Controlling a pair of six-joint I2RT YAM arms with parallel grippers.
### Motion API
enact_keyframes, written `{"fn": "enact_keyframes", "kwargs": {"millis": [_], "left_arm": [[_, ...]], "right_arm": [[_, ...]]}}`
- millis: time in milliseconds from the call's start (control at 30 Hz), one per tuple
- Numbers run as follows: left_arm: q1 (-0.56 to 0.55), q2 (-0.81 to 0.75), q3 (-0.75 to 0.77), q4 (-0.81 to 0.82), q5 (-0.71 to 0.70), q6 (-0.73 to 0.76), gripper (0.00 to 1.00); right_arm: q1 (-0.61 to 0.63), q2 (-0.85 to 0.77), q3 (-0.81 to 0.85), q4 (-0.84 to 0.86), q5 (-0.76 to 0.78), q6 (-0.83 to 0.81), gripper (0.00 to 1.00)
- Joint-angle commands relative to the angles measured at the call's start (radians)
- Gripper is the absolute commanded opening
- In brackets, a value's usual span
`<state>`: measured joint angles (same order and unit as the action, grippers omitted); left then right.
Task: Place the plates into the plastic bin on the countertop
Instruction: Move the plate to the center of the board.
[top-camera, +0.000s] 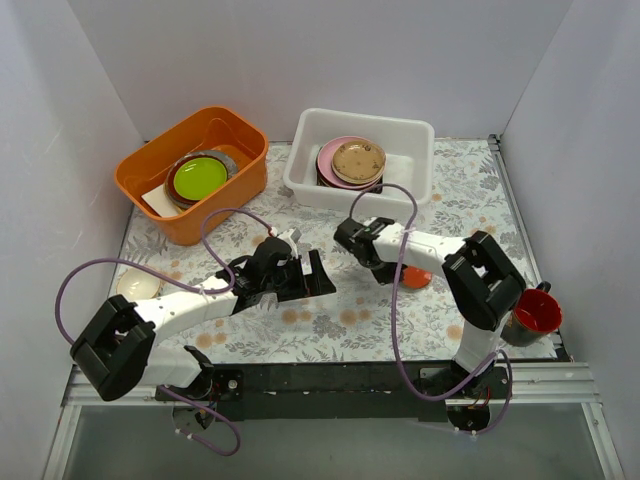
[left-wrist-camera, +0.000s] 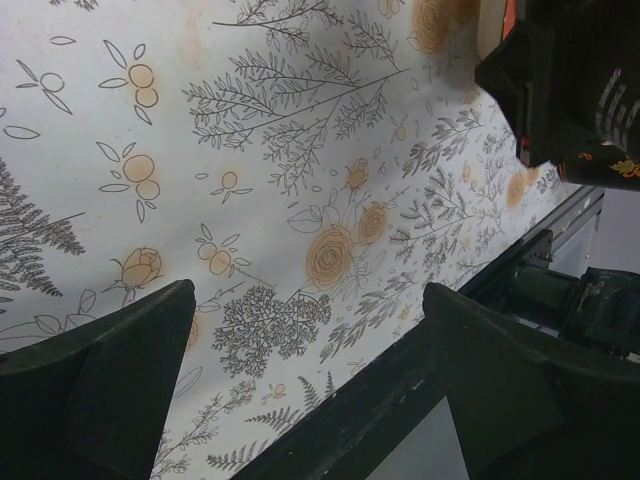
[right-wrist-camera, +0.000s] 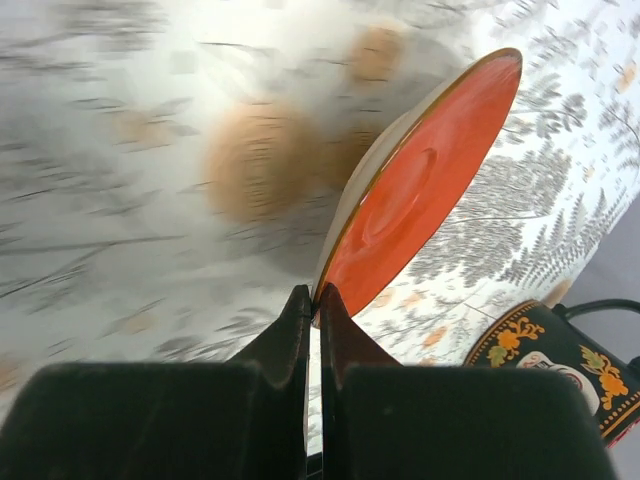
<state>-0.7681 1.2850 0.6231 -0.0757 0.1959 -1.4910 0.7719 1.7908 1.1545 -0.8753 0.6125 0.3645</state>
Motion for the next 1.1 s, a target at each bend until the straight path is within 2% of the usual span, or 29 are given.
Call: {"fn": "enact_keyframes", "kwargs": {"millis": [0,133,233,467,533,567,600,700,933,967,1033,1067], "left_arm": [[-0.002,-0.058,0.036,-0.059,-0.064,0.025,0.98],[-0.002,-0.088,0.024,-0.081,-0.090,0.018,0.98],[0.001,-0.116,0.010,-0.101,-0.099,0.017,0.98],[0.006,-0.183,-0.010,-0.151,-0.130,0.021,0.98],[0.004,-0.213,-0.008,-0.174,-0.150,0.021,0.98],[0.006,-0.251,-0.010,-0.180,-0.168,0.021,0.98],[0.004,-0.274,-0.010,-0.185,-0.176,0.021,0.98],[0.007,-0.346,-0.005,-0.219,-0.184,0.031,0.98],[0.009,-0.368,0.013,-0.335,-0.243,0.046,0.98],[0.009,-0.374,0.012,-0.337,-0.243,0.044,0.98],[0.009,-0.389,0.007,-0.340,-0.250,0.043,0.98],[0.009,-0.394,0.007,-0.343,-0.251,0.043,0.98]], "right_arm": [[0.131,0.079,0.096,0.015,-0.154,0.089,0.01],[0.240,0.122,0.125,-0.004,-0.178,0.114,0.01],[0.277,0.151,0.113,-0.004,-0.201,0.132,0.01],[0.303,0.168,0.114,0.005,-0.238,0.133,0.03],[0.303,0.162,0.120,0.012,-0.255,0.122,0.06],[0.303,0.160,0.125,0.012,-0.258,0.120,0.14],[0.303,0.160,0.131,0.012,-0.260,0.117,0.16],[0.303,0.162,0.143,0.009,-0.258,0.108,0.17],[0.303,0.170,0.168,0.016,-0.277,0.093,0.18],[0.303,0.170,0.171,0.015,-0.277,0.091,0.27],[0.303,0.165,0.178,0.013,-0.273,0.090,0.28],[0.303,0.165,0.178,0.013,-0.272,0.088,0.36]]}}
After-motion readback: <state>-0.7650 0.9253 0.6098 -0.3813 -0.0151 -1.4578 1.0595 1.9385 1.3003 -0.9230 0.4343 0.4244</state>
